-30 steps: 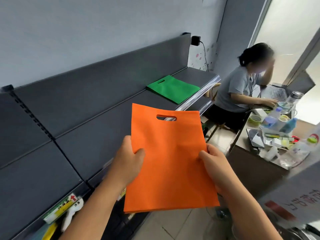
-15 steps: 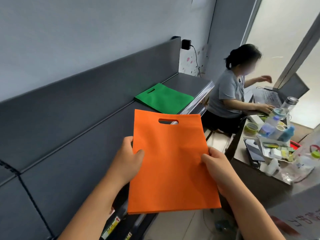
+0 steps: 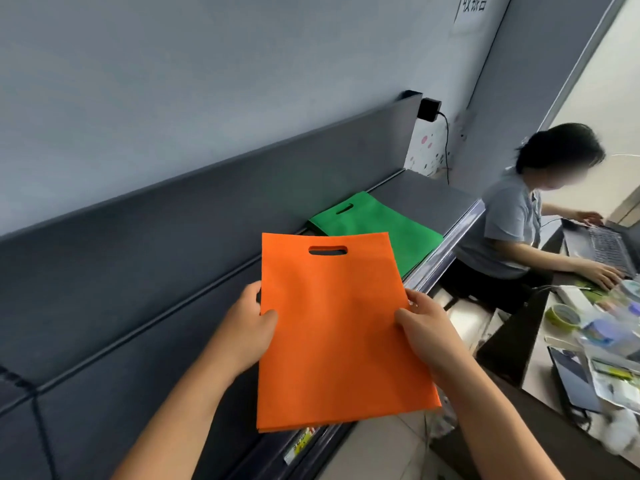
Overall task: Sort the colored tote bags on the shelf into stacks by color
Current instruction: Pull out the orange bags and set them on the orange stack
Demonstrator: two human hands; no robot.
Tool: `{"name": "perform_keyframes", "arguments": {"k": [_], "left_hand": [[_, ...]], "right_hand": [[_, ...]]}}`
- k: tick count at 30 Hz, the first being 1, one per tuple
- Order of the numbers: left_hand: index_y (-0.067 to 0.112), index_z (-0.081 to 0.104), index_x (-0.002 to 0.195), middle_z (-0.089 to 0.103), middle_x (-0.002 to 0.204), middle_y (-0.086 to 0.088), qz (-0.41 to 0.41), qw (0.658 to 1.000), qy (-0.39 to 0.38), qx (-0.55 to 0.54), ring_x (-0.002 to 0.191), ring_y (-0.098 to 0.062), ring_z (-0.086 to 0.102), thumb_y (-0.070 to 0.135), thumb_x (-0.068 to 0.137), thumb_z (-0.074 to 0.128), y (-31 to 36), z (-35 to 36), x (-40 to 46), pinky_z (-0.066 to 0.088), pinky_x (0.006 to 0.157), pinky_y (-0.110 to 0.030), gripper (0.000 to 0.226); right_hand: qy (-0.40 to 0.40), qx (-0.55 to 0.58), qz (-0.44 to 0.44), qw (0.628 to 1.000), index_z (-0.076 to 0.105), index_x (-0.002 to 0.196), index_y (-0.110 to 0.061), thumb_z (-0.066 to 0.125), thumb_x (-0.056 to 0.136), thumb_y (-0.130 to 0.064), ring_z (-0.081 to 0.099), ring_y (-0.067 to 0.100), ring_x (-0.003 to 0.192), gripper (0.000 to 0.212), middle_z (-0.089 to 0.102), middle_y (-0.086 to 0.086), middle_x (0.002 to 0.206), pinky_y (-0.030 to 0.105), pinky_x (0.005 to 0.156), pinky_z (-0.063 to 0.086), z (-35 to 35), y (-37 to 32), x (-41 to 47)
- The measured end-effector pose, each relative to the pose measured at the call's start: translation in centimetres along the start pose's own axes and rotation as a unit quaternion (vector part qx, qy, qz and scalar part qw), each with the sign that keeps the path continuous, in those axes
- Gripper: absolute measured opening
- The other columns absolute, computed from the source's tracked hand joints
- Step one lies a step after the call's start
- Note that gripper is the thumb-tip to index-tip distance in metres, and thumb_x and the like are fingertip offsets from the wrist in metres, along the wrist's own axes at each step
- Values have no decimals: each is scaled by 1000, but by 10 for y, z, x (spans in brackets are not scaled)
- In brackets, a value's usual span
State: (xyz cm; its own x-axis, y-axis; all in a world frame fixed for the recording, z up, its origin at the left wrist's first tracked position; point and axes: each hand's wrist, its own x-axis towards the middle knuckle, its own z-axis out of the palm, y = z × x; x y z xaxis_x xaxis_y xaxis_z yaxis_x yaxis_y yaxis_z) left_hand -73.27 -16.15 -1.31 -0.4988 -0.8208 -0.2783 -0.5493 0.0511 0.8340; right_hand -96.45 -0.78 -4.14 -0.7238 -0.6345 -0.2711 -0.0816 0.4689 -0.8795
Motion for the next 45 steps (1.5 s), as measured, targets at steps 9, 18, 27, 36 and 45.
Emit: {"name": "perform_keyframes", "arguments": {"k": [9,18,27,36,45], "left_hand": [[43,29,154,76,102,13,-62,997,32,-37,82,-23,76,14,97,47,-34,-10,21,61,83,-50,67],[29,40,153,59,121,15,-128,986,93,58,86,-3,67,18,99,53,-44,10,58,56,77,-26,57],[29,50,148,58,140,3,-159,974,139,84,52,-1,62,16,101,50,-27,52,111,46,54,-19,49],[30,53,144,53,143,8,-186,959,197,84,64,-7,68,20,101,48,-5,93,141,55,61,-26,44],[30,55,139,44,138,6,-227,912,330,87,93,1,56,29,105,52,-9,79,97,48,79,-20,34]], "right_hand": [[-104,-66,-38,992,52,147,-33,52,99,-7,75,13,73,54,73,-7,113,35,66,62,50,-17,67],[-185,-178,-90,962,44,157,-18,51,93,-3,70,24,100,66,68,10,136,27,71,50,95,-39,172],[-166,-243,-99,951,52,137,2,59,93,-11,63,39,117,46,66,22,130,39,88,48,90,-41,240],[-202,-325,-167,909,53,109,-4,60,92,-26,60,46,108,28,63,26,117,47,90,49,69,-45,272],[-304,-279,-367,834,54,149,-21,64,101,-34,56,27,127,51,52,4,144,39,106,47,100,-81,237]]}}
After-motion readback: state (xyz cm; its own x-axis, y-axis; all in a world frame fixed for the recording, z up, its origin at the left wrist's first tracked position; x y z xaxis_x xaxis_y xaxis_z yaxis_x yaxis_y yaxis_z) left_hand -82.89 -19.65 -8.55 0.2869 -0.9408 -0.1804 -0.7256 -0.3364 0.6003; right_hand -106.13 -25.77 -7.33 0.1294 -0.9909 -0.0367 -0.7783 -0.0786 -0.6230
